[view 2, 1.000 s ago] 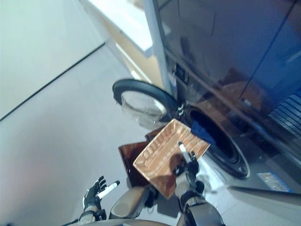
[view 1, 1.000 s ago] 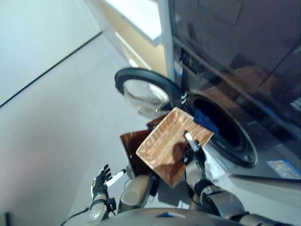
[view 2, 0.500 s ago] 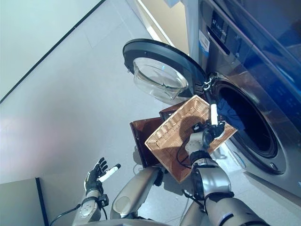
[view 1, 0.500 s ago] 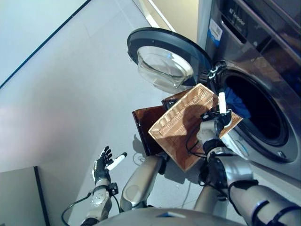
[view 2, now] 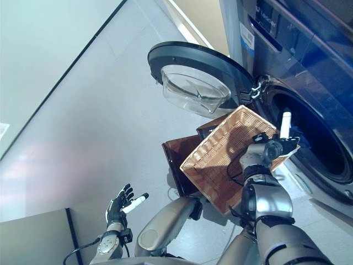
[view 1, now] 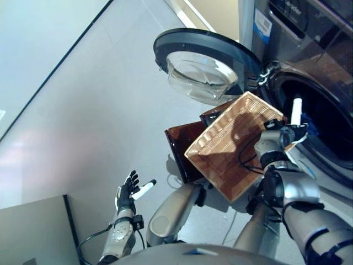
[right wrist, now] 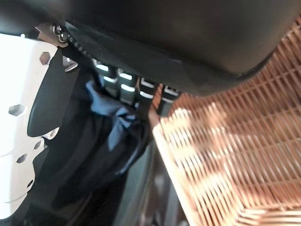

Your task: Pick up the clothes and place them into the washing machine

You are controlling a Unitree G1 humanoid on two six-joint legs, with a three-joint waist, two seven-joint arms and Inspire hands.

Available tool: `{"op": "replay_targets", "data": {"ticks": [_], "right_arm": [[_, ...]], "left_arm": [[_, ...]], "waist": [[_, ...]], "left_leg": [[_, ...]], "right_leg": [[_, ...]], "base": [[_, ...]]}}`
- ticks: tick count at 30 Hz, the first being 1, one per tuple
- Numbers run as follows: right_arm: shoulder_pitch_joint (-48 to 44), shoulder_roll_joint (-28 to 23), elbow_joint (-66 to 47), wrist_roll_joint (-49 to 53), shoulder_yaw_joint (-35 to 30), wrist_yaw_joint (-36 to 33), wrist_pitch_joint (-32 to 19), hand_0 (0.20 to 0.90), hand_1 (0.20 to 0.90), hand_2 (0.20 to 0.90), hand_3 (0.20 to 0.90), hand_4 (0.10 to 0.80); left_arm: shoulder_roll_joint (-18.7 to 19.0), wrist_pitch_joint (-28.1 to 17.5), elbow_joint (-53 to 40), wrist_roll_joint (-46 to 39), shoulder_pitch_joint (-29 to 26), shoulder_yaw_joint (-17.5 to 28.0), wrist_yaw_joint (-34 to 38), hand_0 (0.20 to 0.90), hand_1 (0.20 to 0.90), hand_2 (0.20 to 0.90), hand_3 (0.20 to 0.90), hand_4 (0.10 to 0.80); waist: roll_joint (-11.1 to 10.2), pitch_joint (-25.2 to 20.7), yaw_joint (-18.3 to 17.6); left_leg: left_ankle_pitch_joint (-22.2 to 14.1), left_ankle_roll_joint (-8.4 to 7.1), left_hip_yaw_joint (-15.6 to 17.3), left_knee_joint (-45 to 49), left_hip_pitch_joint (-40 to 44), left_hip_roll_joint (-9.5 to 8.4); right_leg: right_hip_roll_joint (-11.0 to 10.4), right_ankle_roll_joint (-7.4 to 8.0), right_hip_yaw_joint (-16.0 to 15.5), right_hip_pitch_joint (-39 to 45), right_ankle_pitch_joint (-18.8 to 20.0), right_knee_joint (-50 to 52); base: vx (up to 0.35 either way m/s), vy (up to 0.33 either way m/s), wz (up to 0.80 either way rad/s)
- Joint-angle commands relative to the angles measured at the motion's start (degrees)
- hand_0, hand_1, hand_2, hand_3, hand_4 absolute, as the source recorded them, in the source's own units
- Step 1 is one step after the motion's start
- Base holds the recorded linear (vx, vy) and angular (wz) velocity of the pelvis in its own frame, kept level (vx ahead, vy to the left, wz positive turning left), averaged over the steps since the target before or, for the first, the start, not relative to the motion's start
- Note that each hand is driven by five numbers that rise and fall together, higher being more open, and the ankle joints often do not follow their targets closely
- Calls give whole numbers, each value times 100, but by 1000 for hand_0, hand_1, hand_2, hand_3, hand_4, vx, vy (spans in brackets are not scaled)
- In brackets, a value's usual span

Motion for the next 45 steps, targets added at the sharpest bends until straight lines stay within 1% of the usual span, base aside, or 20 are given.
{"op": "replay_targets", "data": {"ticks": [1, 2, 4, 5, 6, 7, 9, 10, 11, 14, 16, 17, 25, 29, 30, 31, 34, 37, 38, 45], "right_arm": [[-672, -1376, -319, -844, 343, -169, -235, 900, 900, 900, 900, 800], [-852, -1691, -375, -1007, 489, -185, -181, 900, 900, 900, 900, 800], [-969, -1817, -348, -1088, 622, -257, -151, 900, 900, 900, 900, 800], [-1303, -2148, -506, -1172, 920, -163, -105, 900, 900, 900, 900, 800], [-1315, -2151, -498, -1169, 930, -160, -105, 900, 900, 900, 900, 800], [-1526, -2282, -909, -1397, 1215, -167, -99, 900, 900, 900, 900, 800], [-1614, -2287, -1525, -1687, 1464, -237, -190, 900, 900, 900, 900, 800], [-1604, -2272, -1554, -1714, 1462, -271, -185, 900, 900, 900, 900, 800], [-1592, -2240, -2027, -1846, 1591, -216, -247, 900, 900, 900, 900, 800], [-1513, -2083, -2254, -1920, 1526, -286, -325, 900, 900, 900, 900, 800], [-1437, -1896, -2267, -2021, 1517, -334, -337, 900, 900, 900, 900, 800], [-1341, -1712, -2001, -1999, 1472, -304, -295, 900, 900, 900, 900, 800], [-843, -756, -298, -1880, 1443, 120, 208, 900, 900, 900, 900, 800], [-479, -34, 12, -1948, 1489, 205, 333, 900, 900, 900, 900, 800], [-467, -19, -5, -1958, 1486, 190, 333, 900, 900, 900, 900, 800], [-283, 236, -3, -2101, 1596, 241, 417, 900, 900, 900, 900, 800], [-54, 477, -104, -2130, 1656, 294, 435, 900, 900, 900, 900, 800], [339, 850, -104, -2147, 1719, 423, 487, 900, 900, 900, 900, 800], [347, 857, -112, -2149, 1720, 419, 487, 900, 900, 900, 900, 800], [1517, 1612, -317, -2168, 2105, 905, 672, 900, 900, 900, 900, 800]], "left_arm": [[372, -377, -153, -42, 83, 107, 164, 900, 900, 900, 900, 800], [415, -401, -180, -24, 121, 138, 154, 900, 900, 900, 900, 800], [408, -401, -214, -18, 132, 148, 151, 900, 900, 900, 900, 800], [454, -399, -238, -69, 149, 203, 132, 900, 900, 900, 900, 800], [448, -400, -237, -70, 145, 206, 131, 900, 900, 900, 900, 800], [491, -440, -293, -132, 163, 242, 113, 900, 900, 900, 900, 800], [507, -459, -288, -240, 194, 267, 55, 900, 900, 900, 900, 800], [505, -461, -285, -245, 195, 273, 50, 900, 900, 900, 900, 800], [514, -468, -276, -360, 234, 303, -1, 900, 900, 900, 900, 800], [518, -457, -211, -414, 260, 301, -41, 900, 900, 900, 900, 800], [504, -466, -142, -503, 232, 316, -53, 900, 900, 900, 900, 800], [488, -465, -92, -513, 171, 306, -57, 900, 900, 900, 900, 800], [374, -410, 179, -309, -21, 318, 7, 900, 900, 900, 900, 800], [353, -413, 339, -231, -105, 331, 70, 900, 900, 900, 900, 800], [358, -417, 344, -230, -102, 336, 70, 900, 900, 900, 900, 800], [365, -419, 359, -242, -150, 395, 99, 900, 900, 900, 900, 800], [370, -420, 343, -264, -160, 414, 80, 900, 900, 900, 900, 800], [355, -375, 563, -217, -210, 442, 75, 900, 900, 900, 900, 800], [357, -377, 566, -218, -207, 444, 74, 900, 900, 900, 900, 800], [358, -174, 1152, -38, -400, 670, 42, 900, 900, 900, 900, 800]], "waist": [[259, -214, 87], [259, -246, 102], [281, -257, 118], [249, -286, 134], [252, -281, 133], [198, -288, 93], [127, -280, 16], [127, -274, 10], [40, -289, -71], [-26, -292, -130], [-97, -294, -167], [-133, -284, -181], [-138, -205, -124], [-158, -147, -121], [-164, -147, -129], [-206, -125, -139], [-265, -97, -164], [-446, -69, -188], [-448, -69, -195], [-1028, -272, -243]], "left_leg": [[163, -656, -194, 59, -570, -76], [169, -656, -176, 14, -545, -82], [177, -652, -157, -22, -529, -80], [189, -648, -111, -69, -511, -56], [189, -648, -108, -69, -510, -54], [205, -654, -76, -113, -486, -32], [217, -661, -37, -146, -441, 0], [218, -661, -34, -149, -436, 1], [215, -669, -21, -176, -390, 18], [208, -662, -4, -208, -324, 24], [212, -658, 8, -253, -274, 31], [222, -660, 9, -282, -250, 45], [279, -656, -69, -320, -208, 53], [276, -649, -125, -291, -156, 65], [275, -649, -128, -291, -153, 63], [272, -649, -150, -269, -137, 69], [270, -649, -170, -248, -121, 74], [285, -656, -241, -246, -85, 84], [286, -656, -246, -248, -81, 82], [254, -648, -386, -350, 285, 139]], "right_leg": [[-156, 307, 182, 813, -506, -149], [-164, 316, 203, 819, -484, -193], [-169, 325, 222, 816, -453, -230], [-164, 327, 267, 790, -401, -282], [-163, 327, 270, 788, -400, -282], [-138, 331, 311, 768, -358, -332], [-104, 325, 366, 773, -321, -376], [-103, 325, 370, 775, -320, -377], [-58, 312, 410, 803, -308, -420], [-34, 304, 421, 843, -304, -428], [-17, 299, 433, 892, -269, -489], [6, 286, 421, 928, -251, -535], [61, 223, 360, 999, -238, -551], [67, 199, 294, 1087, -274, -517], [65, 199, 290, 1092, -277, -516], [79, 183, 264, 1125, -292, -483], [99, 170, 229, 1163, -298, -456], [122, 152, 114, 1275, -316, -443], [120, 153, 107, 1283, -317, -446], [166, 169, -134, 1851, -226, -729]], "base": [[28, 42, -7], [23, 39, -8], [7, 14, -3], [0, 0, 0], [16, 20, -5], [19, 12, -10], [23, 6, -19], [30, -1, -25], [30, 1, -19], [15, -2, -7], [4, -22, -13], [-10, -31, -8], [-16, -35, -5], [-2, -48, 0], [-1, -38, 0], [0, 0, 0], [-9, -43, 10], [-8, -45, 23], [17, -32, 20], [44, -42, 11]]}}
